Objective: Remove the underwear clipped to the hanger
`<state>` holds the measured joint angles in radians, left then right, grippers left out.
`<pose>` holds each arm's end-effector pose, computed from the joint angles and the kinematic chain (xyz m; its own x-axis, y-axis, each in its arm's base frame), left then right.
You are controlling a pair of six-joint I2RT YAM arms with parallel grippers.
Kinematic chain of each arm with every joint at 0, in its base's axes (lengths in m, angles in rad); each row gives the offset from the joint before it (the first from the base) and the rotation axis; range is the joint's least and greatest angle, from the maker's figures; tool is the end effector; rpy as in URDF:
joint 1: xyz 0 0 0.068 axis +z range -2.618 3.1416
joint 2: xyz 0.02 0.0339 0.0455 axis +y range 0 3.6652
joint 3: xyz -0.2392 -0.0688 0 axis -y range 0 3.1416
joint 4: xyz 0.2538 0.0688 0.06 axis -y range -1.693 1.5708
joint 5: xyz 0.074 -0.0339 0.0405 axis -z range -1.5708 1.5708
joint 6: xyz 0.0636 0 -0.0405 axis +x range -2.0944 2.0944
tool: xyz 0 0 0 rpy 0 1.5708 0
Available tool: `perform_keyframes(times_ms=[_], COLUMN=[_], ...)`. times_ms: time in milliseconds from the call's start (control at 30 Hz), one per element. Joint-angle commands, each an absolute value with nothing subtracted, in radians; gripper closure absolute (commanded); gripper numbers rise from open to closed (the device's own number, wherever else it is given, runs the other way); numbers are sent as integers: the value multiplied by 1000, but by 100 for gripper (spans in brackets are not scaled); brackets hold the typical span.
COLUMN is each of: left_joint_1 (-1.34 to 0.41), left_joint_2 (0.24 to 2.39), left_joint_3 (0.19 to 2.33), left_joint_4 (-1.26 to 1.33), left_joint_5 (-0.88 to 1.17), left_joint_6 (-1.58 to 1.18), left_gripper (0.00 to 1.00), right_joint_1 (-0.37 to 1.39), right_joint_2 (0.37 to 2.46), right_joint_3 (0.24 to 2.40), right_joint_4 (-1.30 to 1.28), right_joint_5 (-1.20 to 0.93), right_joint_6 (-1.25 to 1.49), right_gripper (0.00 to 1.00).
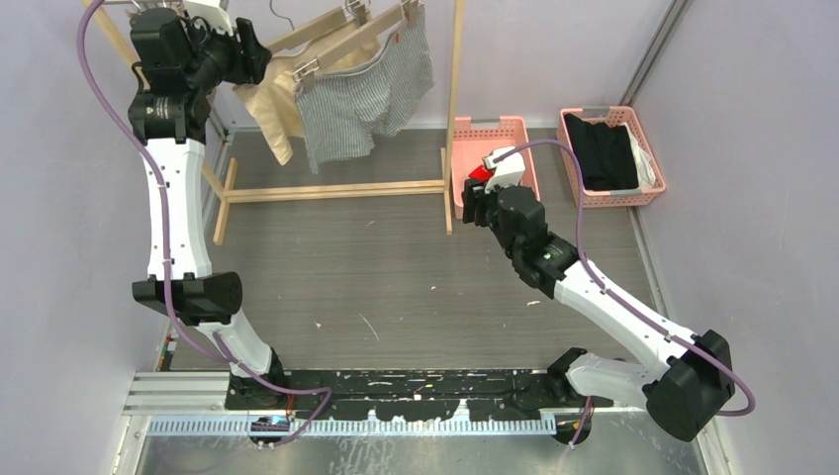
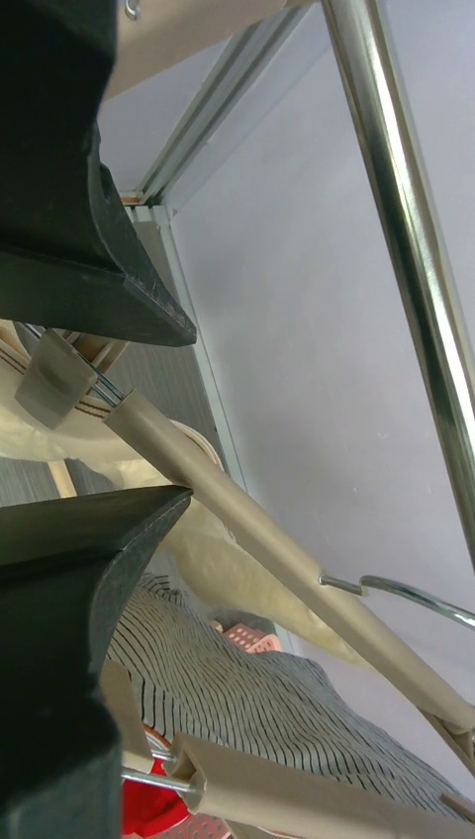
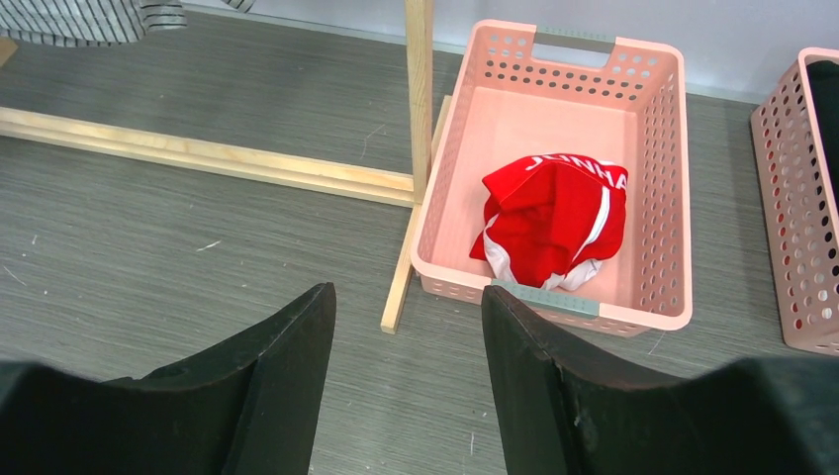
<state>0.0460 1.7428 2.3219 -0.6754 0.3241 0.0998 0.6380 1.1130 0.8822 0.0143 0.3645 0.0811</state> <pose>0.3747 -0.0030 0.5254 -0.0684 0.0914 -0.9935 0.2813 0.9572 0.0687 0.2588 0.1637 0.2998 -0.1944 -0.0499 -0.9796 -0.2619 0.9651 0.0028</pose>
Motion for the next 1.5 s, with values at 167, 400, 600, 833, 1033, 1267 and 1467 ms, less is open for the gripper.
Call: perform_keyframes(times_ms=[167,400,600,833,1033,1267,1467], left_joint_1=[43,44,42,42,43,43,43], left_joint_2=[1668,1660,1656,1659,1662,1649,1643], left_joint_3=[2266,2239,2232,2228,2233,2231,2256], left_joint_4=[-656,-658,-652,-646,-633,-582,-551], left_joint_5=[381,391,398,394,392,358,315], left_joint_6=[95,88,78,61,46,36,41], left_gripper=[48,59,78,100,100,100,100], right_joint_1=[659,669,678,686,689,690,693], right_joint_2=[1085,1070,1072,1075,1079,1092,1100], right_joint_3=[914,912,908,909,906,891,874], right_joint_4=[67,67,66,68,74,75,78], right_joint_5=[393,403,410,412,421,425,429], right_joint_6=[69,65,65,62,58,57,63], right_gripper=[39,39,39,39,39,39,39])
